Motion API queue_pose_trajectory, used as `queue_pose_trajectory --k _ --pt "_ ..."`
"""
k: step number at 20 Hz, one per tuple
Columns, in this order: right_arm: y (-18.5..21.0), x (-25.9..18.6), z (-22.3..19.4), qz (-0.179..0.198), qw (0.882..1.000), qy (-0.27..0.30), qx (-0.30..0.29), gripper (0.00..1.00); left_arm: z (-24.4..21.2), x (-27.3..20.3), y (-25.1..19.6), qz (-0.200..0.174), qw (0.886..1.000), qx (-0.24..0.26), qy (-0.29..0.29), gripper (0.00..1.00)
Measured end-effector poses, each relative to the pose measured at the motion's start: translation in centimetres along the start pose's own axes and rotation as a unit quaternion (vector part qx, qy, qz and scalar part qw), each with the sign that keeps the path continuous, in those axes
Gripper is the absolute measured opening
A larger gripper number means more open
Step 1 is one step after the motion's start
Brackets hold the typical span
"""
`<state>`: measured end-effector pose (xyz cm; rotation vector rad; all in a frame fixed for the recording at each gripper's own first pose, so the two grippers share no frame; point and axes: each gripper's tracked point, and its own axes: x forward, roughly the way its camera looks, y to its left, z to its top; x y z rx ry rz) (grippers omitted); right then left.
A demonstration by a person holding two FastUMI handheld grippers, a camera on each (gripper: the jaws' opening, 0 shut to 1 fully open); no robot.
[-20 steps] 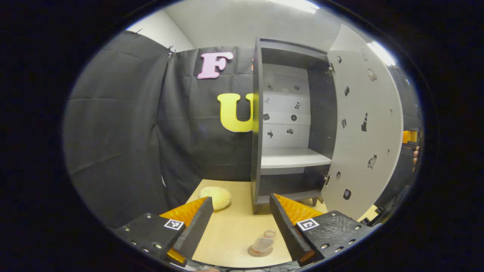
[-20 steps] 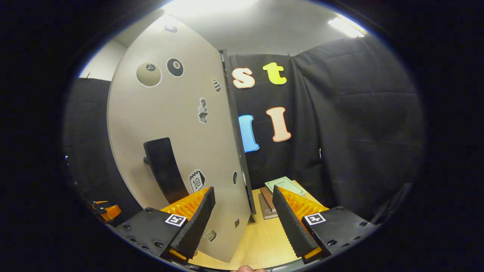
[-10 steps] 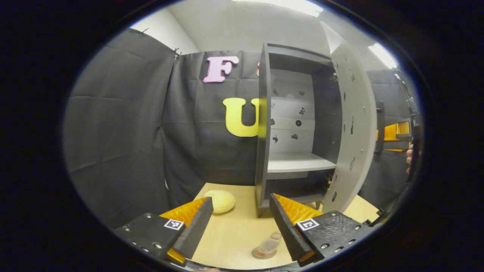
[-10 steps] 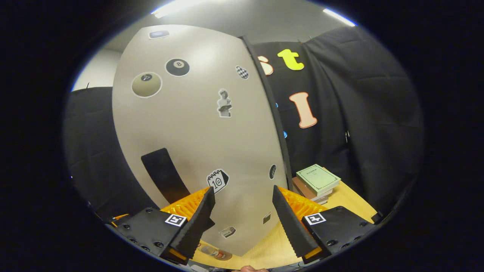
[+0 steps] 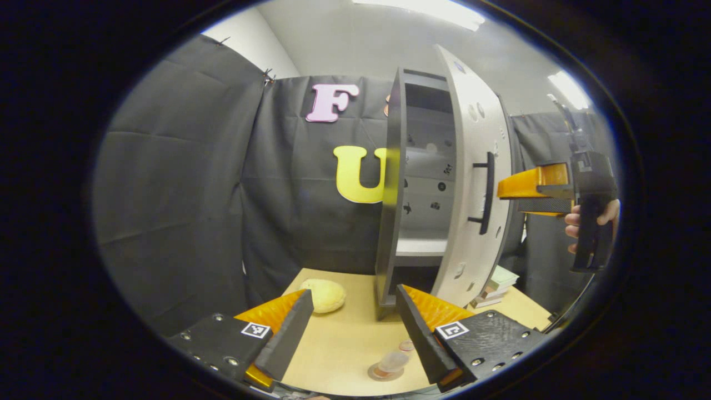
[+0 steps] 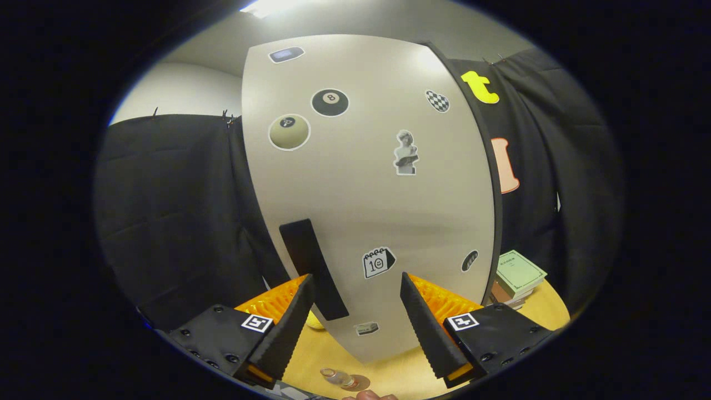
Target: Open the cabinet door with the right hand, grasp the bottle in the cabinet with the left hand and place it on the coaster, then close the cabinet door with the right hand.
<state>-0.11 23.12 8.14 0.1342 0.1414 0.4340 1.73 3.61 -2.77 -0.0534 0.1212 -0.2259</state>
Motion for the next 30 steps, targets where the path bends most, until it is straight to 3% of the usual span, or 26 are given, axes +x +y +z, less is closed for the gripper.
queue_pose_trajectory --k 4,8,13,15,17,21,22,23,30 --pt "-2.6 -2.2 2.2 -0.031 0.998 -0.039 -0.039 0.98 0.7 0.1 -0.5 -0.012 1.000 0.000 -0.005 0.89" --pt "-6.4 -3.4 4.6 -0.047 0.996 -0.072 -0.036 0.98 3.6 1.8 -2.2 -0.006 1.000 0.015 -0.026 0.89" --pt "-12.4 -5.2 6.7 -0.081 0.991 -0.092 -0.044 0.98 7.3 2.3 -3.5 0.000 0.998 -0.004 -0.060 0.92" --pt "-14.7 -6.8 6.5 -0.100 0.989 -0.094 -0.048 0.92 8.4 2.8 -3.7 0.009 0.998 0.006 -0.065 0.89" --pt "-16.7 -8.1 5.9 -0.112 0.989 -0.090 -0.047 0.98 9.7 2.9 -3.8 0.013 0.997 0.021 -0.077 0.89" --pt "-20.1 -10.1 4.2 -0.140 0.986 -0.067 -0.057 0.92 11.7 3.3 -3.6 -0.001 0.995 0.027 -0.091 0.89" --pt "-20.9 -10.5 4.0 -0.150 0.985 -0.067 -0.058 0.98 11.8 3.5 -3.6 -0.010 0.996 0.023 -0.087 0.94" --pt "-21.6 -11.1 3.8 -0.158 0.984 -0.067 -0.057 0.98 11.9 3.7 -3.5 -0.018 0.996 0.019 -0.082 0.89" --pt "-24.4 -13.1 -0.3 -0.188 0.980 -0.045 -0.037 0.98 10.6 3.9 -2.7 -0.018 0.998 0.020 -0.053 0.89"
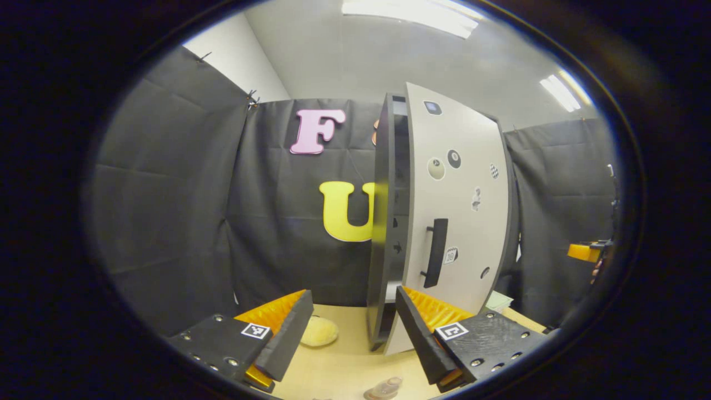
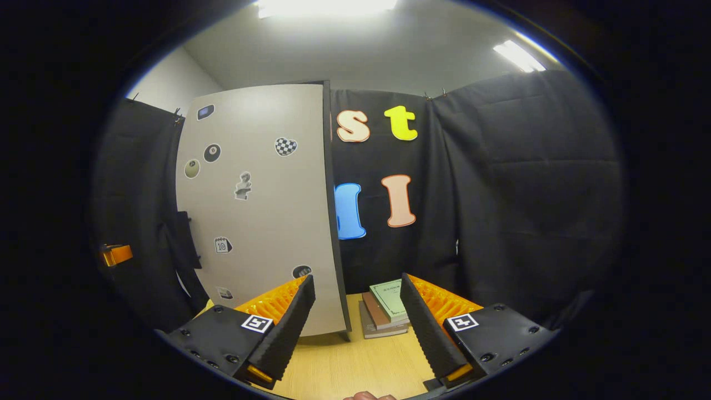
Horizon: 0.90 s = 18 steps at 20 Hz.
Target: Open the cabinet door with the right hand, grasp the bottle in the cabinet with the left hand and place it on the coaster, then close the cabinet door with the right hand.
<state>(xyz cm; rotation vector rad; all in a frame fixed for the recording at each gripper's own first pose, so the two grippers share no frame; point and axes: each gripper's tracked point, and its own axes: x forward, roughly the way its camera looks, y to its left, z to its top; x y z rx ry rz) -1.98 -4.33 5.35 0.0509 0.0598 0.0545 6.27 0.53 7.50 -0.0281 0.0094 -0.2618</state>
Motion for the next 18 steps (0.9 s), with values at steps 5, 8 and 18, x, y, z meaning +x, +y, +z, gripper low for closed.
queue_pose_trajectory --k 5,8,18 --pt "-0.6 -0.7 -2.0 -0.006 1.000 0.017 -0.001 0.98 -1.7 -0.5 -0.5 0.005 1.000 -0.009 0.008 0.90" --pt "-0.8 -0.9 -2.7 -0.015 1.000 0.011 0.004 0.98 -2.2 -0.9 -0.3 0.015 1.000 -0.010 0.007 0.89" --pt "-5.1 -1.3 -5.2 -0.063 0.997 0.039 0.023 0.98 -4.8 -3.6 -1.3 0.029 0.999 -0.011 0.021 0.89"
